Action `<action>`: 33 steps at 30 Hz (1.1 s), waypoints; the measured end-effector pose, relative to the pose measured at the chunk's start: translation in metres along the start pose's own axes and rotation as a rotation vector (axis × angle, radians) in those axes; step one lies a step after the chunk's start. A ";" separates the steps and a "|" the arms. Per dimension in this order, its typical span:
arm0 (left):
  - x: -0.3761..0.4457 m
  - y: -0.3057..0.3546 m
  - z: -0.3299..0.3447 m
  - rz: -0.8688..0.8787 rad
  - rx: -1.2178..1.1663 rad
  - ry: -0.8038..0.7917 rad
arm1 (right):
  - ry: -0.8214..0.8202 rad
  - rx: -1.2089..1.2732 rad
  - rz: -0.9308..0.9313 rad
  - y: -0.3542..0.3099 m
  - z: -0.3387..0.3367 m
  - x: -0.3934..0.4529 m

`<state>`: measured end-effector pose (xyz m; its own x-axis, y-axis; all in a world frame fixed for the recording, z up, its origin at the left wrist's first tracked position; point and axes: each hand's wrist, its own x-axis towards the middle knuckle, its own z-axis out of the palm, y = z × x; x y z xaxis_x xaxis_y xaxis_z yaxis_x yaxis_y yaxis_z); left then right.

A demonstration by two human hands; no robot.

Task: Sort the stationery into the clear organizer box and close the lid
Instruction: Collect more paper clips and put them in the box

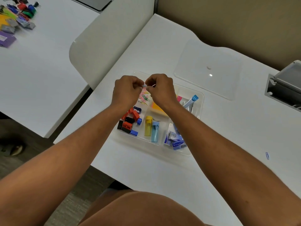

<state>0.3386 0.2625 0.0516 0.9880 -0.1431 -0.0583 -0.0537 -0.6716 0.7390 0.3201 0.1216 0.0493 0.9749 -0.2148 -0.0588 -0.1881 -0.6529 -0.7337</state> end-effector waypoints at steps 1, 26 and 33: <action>-0.004 0.002 0.003 0.016 0.000 -0.005 | 0.017 0.014 0.001 0.001 -0.004 -0.004; -0.250 0.129 0.270 0.766 0.416 -0.753 | 0.166 -0.488 0.503 0.321 -0.236 -0.283; -0.280 0.124 0.316 0.862 0.576 -0.693 | -0.039 -0.377 0.199 0.342 -0.219 -0.315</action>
<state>0.0099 -0.0102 -0.0530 0.3238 -0.9304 -0.1720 -0.8745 -0.3637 0.3209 -0.0773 -0.1926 -0.0349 0.9175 -0.3405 -0.2055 -0.3966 -0.8228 -0.4072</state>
